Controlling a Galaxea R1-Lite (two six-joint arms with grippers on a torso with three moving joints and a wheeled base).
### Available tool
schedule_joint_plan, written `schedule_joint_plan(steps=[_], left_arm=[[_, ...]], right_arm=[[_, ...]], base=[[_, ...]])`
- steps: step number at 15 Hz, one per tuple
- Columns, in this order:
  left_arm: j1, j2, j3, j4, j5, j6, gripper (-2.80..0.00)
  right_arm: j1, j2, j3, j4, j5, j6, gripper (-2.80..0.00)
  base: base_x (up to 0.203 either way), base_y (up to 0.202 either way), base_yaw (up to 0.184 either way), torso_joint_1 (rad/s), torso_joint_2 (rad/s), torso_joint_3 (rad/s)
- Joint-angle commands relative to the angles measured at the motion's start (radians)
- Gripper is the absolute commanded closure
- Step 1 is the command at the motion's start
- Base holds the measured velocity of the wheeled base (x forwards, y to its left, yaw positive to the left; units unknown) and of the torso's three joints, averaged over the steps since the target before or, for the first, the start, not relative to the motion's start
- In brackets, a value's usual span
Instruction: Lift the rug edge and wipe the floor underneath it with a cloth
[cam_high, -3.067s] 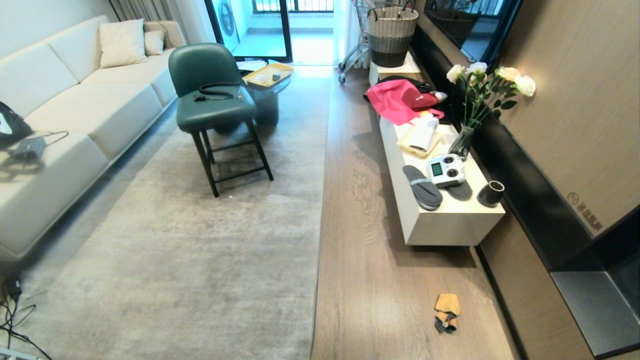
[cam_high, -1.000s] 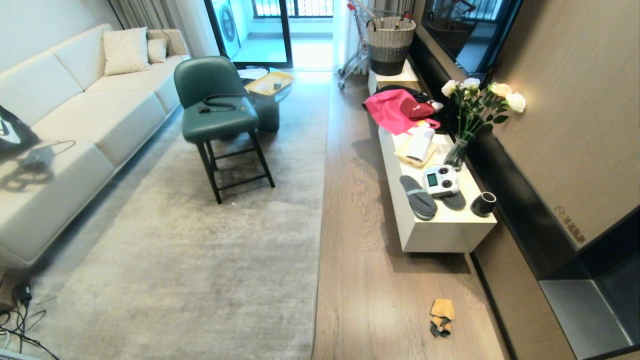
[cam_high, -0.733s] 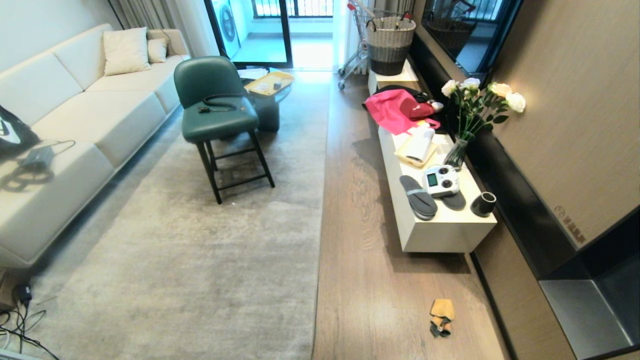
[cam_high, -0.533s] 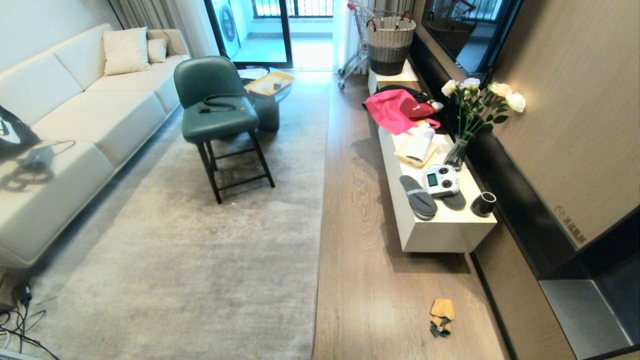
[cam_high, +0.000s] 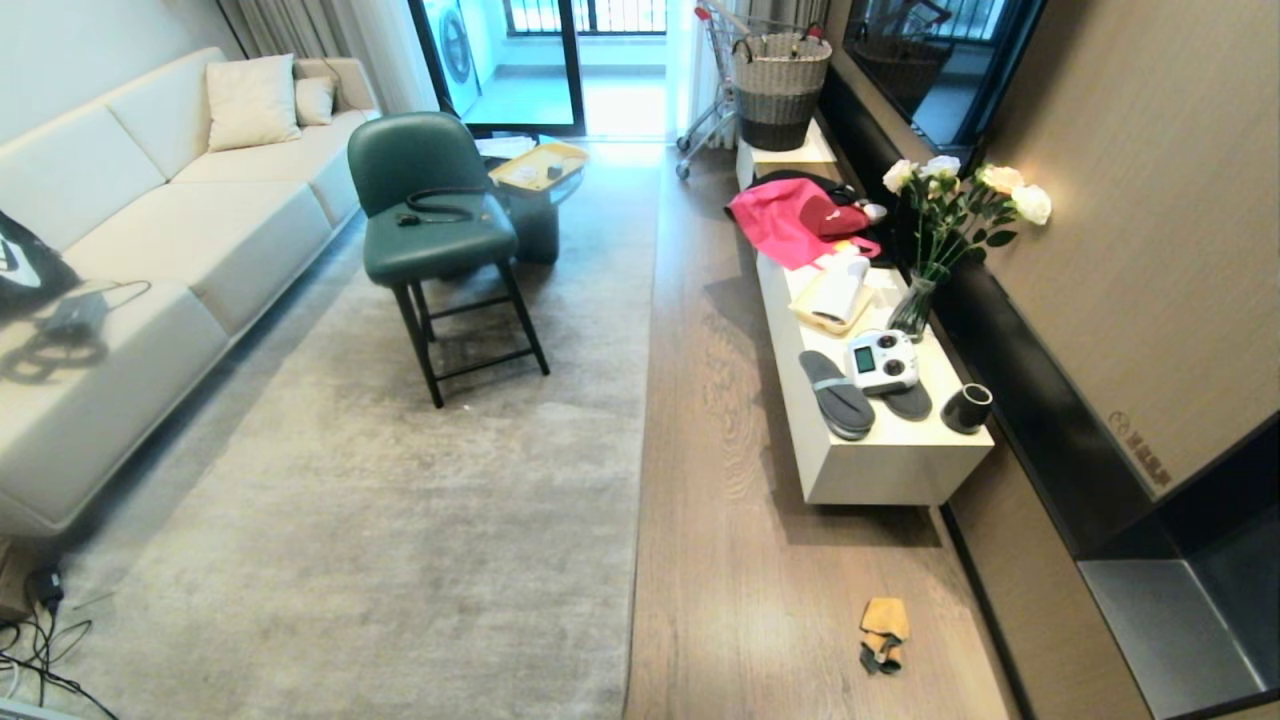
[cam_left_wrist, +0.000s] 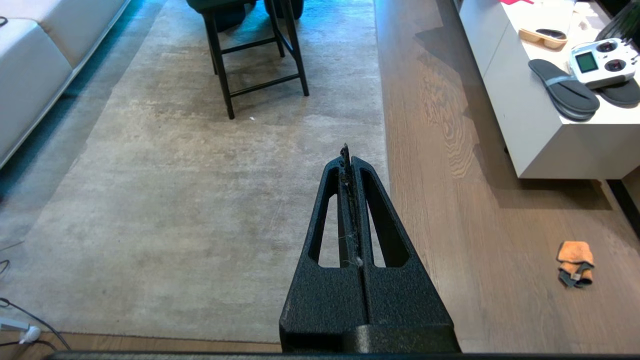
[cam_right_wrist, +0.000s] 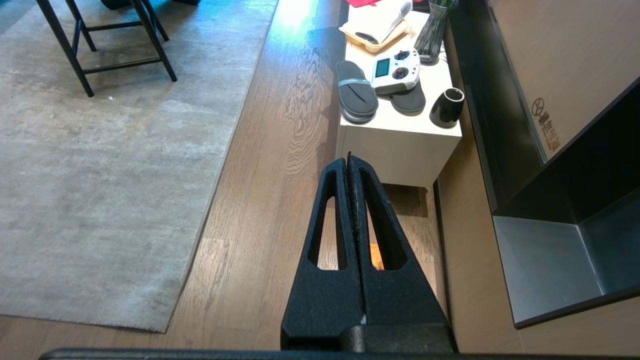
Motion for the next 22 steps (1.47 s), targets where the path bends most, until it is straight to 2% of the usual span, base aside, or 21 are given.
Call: schedule_joint_plan(steps=[1,22], left_arm=[[0.000,0.000,0.000,0.000,0.000,0.000,0.00],[0.000,0.000,0.001,0.000,0.002,0.000,0.00]], right_arm=[[0.000,0.001,0.000,0.000,0.000,-0.001,0.00],[0.000,0.001,0.000,0.000,0.000,0.010,0.00]], base=[[0.000,0.000,0.000,0.000,0.00,0.000],[0.000,0.000,0.000,0.000,0.00,0.000]])
